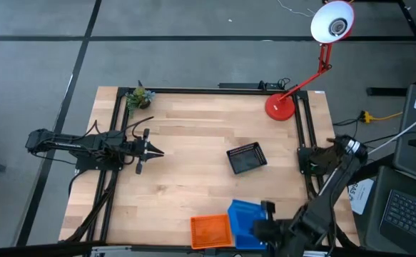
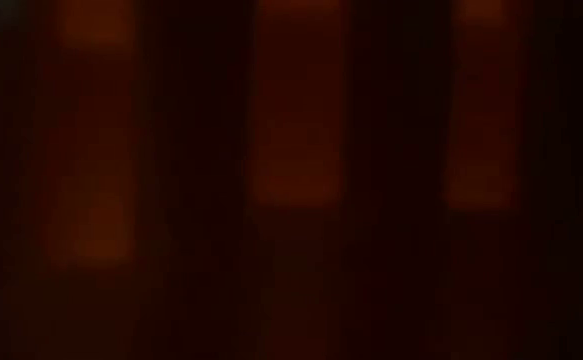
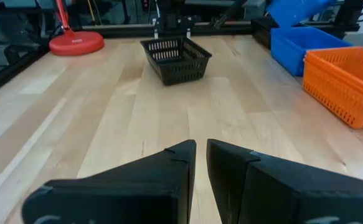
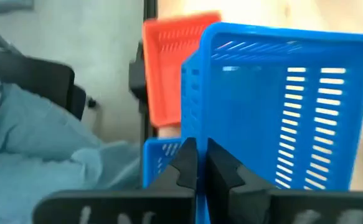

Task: Stack baskets by color
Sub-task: Stack the top blue bin on the bottom blue bin, then stack the top black bin on the bottom black bin

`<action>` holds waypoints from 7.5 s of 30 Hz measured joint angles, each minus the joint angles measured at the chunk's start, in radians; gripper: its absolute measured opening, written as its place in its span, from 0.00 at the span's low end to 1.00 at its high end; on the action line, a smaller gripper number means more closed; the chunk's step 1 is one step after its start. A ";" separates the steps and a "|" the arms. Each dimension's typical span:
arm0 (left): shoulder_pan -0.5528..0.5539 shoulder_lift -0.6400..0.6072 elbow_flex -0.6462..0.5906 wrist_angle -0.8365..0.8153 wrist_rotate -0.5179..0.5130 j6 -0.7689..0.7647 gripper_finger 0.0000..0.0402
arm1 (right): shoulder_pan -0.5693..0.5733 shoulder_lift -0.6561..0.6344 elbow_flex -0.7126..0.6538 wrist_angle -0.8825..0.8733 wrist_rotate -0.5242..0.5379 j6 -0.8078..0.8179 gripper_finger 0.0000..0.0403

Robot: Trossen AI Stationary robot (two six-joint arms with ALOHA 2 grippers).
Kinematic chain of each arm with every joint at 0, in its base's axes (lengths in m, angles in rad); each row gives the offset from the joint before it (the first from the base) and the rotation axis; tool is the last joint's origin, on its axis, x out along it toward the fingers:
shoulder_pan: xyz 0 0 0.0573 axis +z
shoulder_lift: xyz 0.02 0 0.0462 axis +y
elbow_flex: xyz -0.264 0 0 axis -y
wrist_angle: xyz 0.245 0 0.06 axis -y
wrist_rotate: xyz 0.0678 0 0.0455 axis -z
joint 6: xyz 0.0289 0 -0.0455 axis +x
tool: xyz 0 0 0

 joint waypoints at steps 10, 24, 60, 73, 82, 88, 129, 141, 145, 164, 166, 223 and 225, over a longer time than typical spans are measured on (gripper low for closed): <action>0.000 0.000 0.000 -0.002 -0.010 0.000 0.08 | 0.038 0.177 0.206 -0.152 -0.065 0.109 0.01; 0.000 0.000 0.000 -0.002 -0.103 0.026 0.08 | 0.054 0.397 0.521 -0.487 -0.213 0.218 0.04; 0.000 0.000 0.000 -0.002 -0.103 0.026 0.08 | -0.042 0.412 0.521 -0.433 -0.423 0.034 0.35; 0.000 0.000 0.000 -0.002 -0.103 0.025 0.08 | -0.121 0.411 0.602 -0.524 -0.589 0.033 0.28; 0.000 0.000 0.000 -0.002 -0.103 0.025 0.08 | -0.126 0.409 0.724 -0.521 -0.521 -0.019 0.28; 0.000 0.000 0.000 -0.002 -0.103 0.025 0.08 | -0.119 0.409 0.724 -0.476 -0.561 0.022 0.28; 0.000 0.000 0.000 -0.001 -0.133 0.078 0.08 | -0.030 0.016 0.344 -0.664 0.014 -0.039 0.28; 0.000 0.000 0.000 0.001 -0.170 0.077 0.08 | -0.093 -0.121 -0.133 0.322 -0.438 -0.024 0.28; 0.000 0.000 0.000 0.001 -0.171 0.077 0.08 | -0.099 -0.117 -0.208 0.488 -0.547 -0.014 0.28; 0.000 0.000 0.000 -0.001 -0.171 0.076 0.08 | -0.106 -0.030 -0.436 0.813 -0.823 0.247 0.28; 0.000 0.000 0.000 -0.001 -0.171 0.075 0.08 | -0.108 -0.022 -0.436 0.813 -0.822 0.241 0.28; 0.000 0.000 0.000 -0.002 -0.171 0.079 0.08 | -0.605 0.004 -0.380 -0.193 -0.265 -0.675 0.28; 0.000 0.000 0.000 -0.002 -0.171 0.079 0.08 | -0.616 0.004 -0.417 -0.162 -0.263 -0.676 0.28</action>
